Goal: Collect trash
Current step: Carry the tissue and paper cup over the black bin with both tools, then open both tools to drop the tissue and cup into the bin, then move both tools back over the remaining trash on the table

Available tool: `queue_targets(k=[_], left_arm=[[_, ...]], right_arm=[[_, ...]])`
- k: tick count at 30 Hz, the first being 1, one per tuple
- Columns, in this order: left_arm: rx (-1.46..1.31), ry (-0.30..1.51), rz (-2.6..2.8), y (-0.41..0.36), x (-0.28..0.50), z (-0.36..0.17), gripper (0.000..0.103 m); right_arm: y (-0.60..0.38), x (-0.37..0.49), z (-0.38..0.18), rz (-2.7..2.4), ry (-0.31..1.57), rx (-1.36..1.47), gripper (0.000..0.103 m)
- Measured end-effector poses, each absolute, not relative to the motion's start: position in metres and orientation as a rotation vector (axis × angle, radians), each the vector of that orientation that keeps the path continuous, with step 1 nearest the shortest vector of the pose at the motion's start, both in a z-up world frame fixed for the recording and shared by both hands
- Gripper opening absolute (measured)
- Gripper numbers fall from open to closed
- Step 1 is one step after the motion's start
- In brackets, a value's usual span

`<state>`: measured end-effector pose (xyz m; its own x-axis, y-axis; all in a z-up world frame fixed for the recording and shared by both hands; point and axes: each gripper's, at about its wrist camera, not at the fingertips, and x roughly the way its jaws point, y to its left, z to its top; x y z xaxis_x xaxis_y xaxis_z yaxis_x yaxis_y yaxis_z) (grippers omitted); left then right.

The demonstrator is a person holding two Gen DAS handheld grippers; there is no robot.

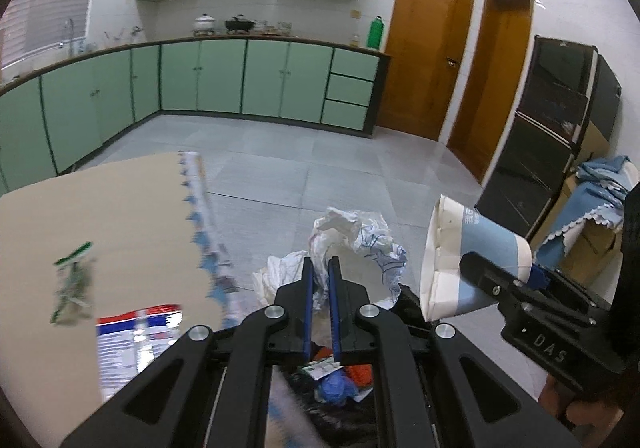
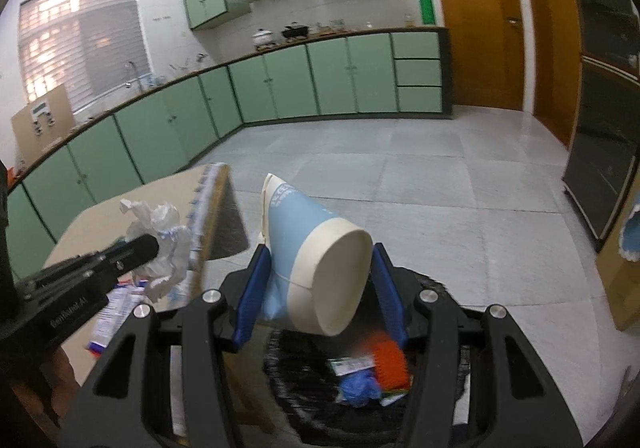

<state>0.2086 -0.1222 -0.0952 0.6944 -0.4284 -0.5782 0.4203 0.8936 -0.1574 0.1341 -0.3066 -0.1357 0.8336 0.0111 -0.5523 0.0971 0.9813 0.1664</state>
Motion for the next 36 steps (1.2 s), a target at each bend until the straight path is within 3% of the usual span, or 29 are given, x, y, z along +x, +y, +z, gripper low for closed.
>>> queue_targets(k=[7, 11, 17, 21, 26, 31, 36], left_arm=[[0.014, 0.677, -0.508, -0.162, 0.226, -0.112, 0.007], [0.035, 0.710, -0.513, -0.182, 0.238, -0.124, 0.008], [0.066, 0.741, -0.516, -0.202, 0.253, -0.136, 0.019], [0.048, 0.753, -0.526, -0.202, 0.257, -0.136, 0.041], [0.030, 0.720, -0.518, -0.190, 0.254, -0.121, 0.054], [0.007, 0.647, -0.484, -0.158, 0.243, -0.096, 0.077], [-0.011, 0.583, -0.407, -0.110, 0.231, -0.073, 0.085]], right_arm=[[-0.350, 0.141, -0.164, -0.105, 0.614, 0.217, 0.051], [-0.363, 0.147, -0.179, -0.126, 0.637, 0.214, 0.057], [-0.381, 0.156, -0.207, -0.159, 0.687, 0.240, 0.066], [-0.387, 0.155, -0.214, -0.182, 0.695, 0.266, 0.072], [-0.389, 0.152, -0.209, -0.207, 0.679, 0.270, 0.079], [-0.374, 0.145, -0.187, -0.227, 0.623, 0.226, 0.094], [-0.350, 0.138, -0.166, -0.180, 0.584, 0.234, 0.096]])
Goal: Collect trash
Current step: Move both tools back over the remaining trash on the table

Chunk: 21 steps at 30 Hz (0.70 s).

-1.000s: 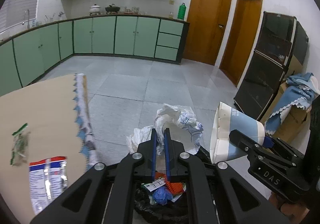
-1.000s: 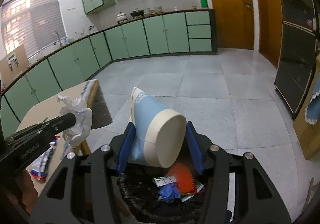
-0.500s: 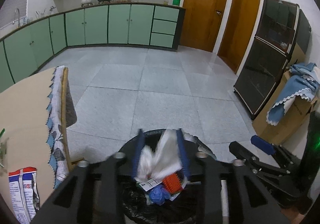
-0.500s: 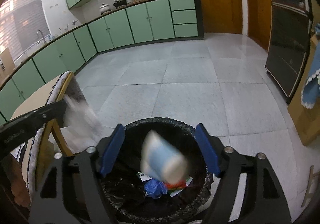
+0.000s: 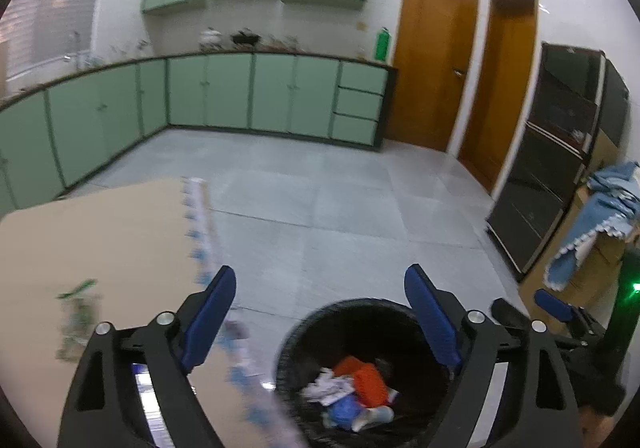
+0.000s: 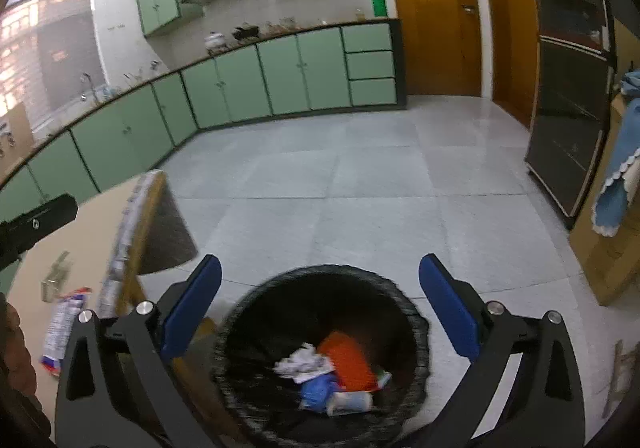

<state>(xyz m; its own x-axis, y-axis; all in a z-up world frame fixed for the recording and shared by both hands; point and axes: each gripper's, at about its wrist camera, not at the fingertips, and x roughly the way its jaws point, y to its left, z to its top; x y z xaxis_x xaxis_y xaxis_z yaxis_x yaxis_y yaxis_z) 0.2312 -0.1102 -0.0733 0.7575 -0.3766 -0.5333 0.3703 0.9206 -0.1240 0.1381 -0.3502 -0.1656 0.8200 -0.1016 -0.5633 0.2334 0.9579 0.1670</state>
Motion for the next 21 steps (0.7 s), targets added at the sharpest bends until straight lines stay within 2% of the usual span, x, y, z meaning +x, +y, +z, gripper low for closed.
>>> queue_targets(k=[10, 21], left_arm=[[-0.022, 0.566, -0.137, 0.021, 0.199, -0.068, 0.086], [-0.029, 0.614, -0.001, 0.092, 0.185, -0.089, 0.086]], right_arm=[[-0.254, 0.137, -0.140, 0.029, 0.553, 0.219, 0.096], [-0.152, 0.167, -0.147, 0.205, 0.635, 0.164, 0.096]])
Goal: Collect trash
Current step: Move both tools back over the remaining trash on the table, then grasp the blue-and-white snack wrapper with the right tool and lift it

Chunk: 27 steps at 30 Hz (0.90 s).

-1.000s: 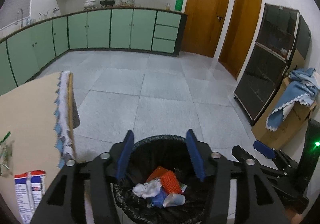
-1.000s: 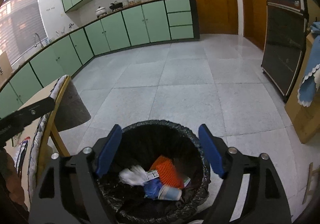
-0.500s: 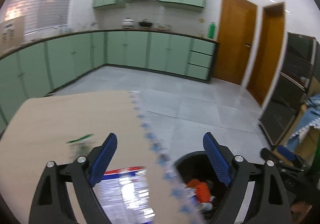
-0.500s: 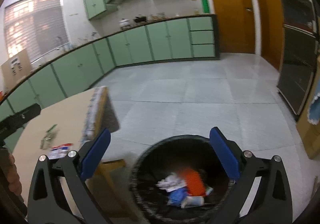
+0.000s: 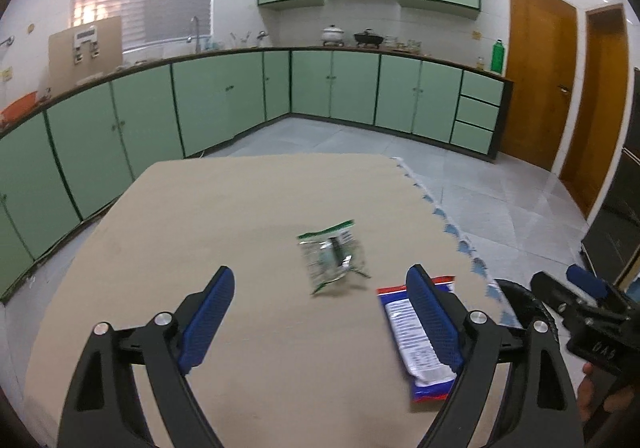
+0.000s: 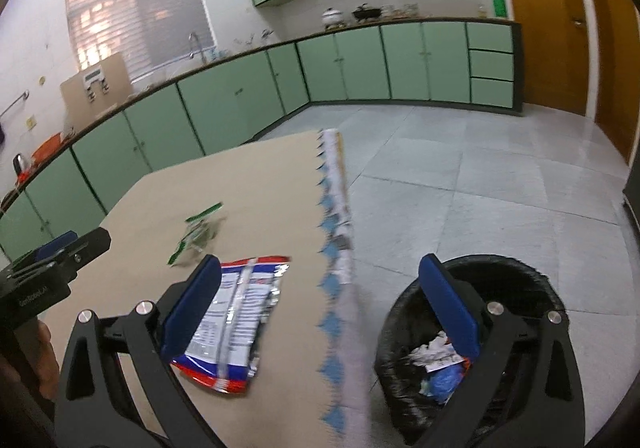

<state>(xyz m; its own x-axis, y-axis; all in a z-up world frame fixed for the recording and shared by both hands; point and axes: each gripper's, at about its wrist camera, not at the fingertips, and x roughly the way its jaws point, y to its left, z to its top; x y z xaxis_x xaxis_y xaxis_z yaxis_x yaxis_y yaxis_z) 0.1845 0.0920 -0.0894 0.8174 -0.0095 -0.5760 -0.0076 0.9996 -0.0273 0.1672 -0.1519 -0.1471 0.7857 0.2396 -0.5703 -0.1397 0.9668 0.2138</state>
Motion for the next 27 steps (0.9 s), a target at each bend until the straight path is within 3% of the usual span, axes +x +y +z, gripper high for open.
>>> queue_targets(k=[9, 15, 27], left_arm=[[-0.057, 0.639, 0.052, 0.120, 0.181, -0.103, 0.086], [-0.042, 0.663, 0.088, 0.136, 0.172, -0.116, 0.086], [-0.063, 0.677, 0.100, 0.153, 0.163, -0.121, 0.086]], right_arm=[[-0.105, 0.158, -0.149, 0.275, 0.672, 0.102, 0.095], [-0.078, 0.149, -0.155, 0.307, 0.704, 0.081, 0.084], [-0.055, 0.155, -0.180, 0.299, 0.798, -0.006, 0.071]])
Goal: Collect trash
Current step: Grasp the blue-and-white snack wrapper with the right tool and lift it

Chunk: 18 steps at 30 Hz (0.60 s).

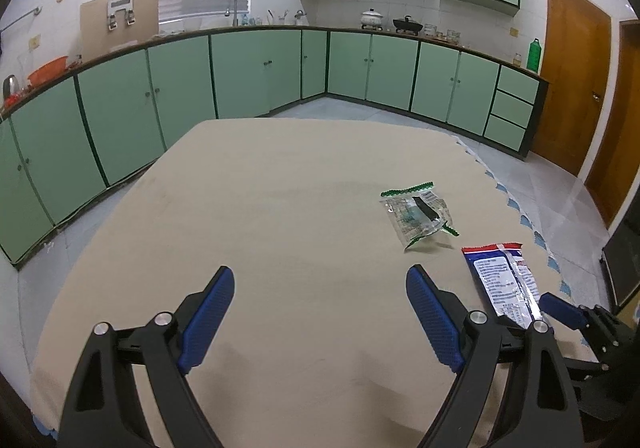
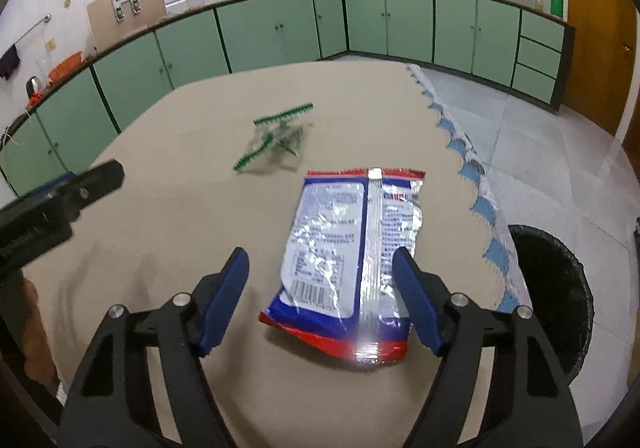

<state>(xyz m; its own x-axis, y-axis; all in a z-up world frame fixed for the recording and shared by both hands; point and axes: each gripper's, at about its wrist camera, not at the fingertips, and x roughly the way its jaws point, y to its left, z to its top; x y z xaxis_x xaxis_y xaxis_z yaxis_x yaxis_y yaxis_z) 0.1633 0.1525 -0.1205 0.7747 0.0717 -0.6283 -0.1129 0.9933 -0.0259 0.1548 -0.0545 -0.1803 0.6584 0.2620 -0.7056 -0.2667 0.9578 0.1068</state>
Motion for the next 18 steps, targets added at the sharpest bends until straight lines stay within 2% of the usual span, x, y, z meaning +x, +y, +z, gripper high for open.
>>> queue_targets(k=[6, 8, 10, 14, 17, 18], left_arm=[[-0.033, 0.715, 0.094, 0.145, 0.166, -0.132, 0.086], [-0.029, 0.728, 0.092, 0.145, 0.167, -0.135, 0.086], [-0.026, 0.734, 0.092, 0.143, 0.167, -0.138, 0.086], [-0.027, 0.743, 0.088, 0.142, 0.167, -0.141, 0.086], [-0.023, 0.745, 0.084, 0.141, 0.167, -0.142, 0.086], [-0.023, 0.746, 0.082, 0.140, 0.168, -0.142, 0.086]], right_arm=[[-0.054, 0.158, -0.192, 0.265, 0.812, -0.075, 0.066], [-0.053, 0.158, -0.193, 0.270, 0.810, -0.084, 0.062], [-0.054, 0.159, -0.192, 0.281, 0.810, -0.076, 0.054], [-0.060, 0.161, -0.190, 0.315, 0.819, -0.045, 0.051], [-0.066, 0.161, -0.186, 0.342, 0.816, -0.017, 0.037], [-0.068, 0.161, -0.184, 0.344, 0.811, -0.015, 0.029]])
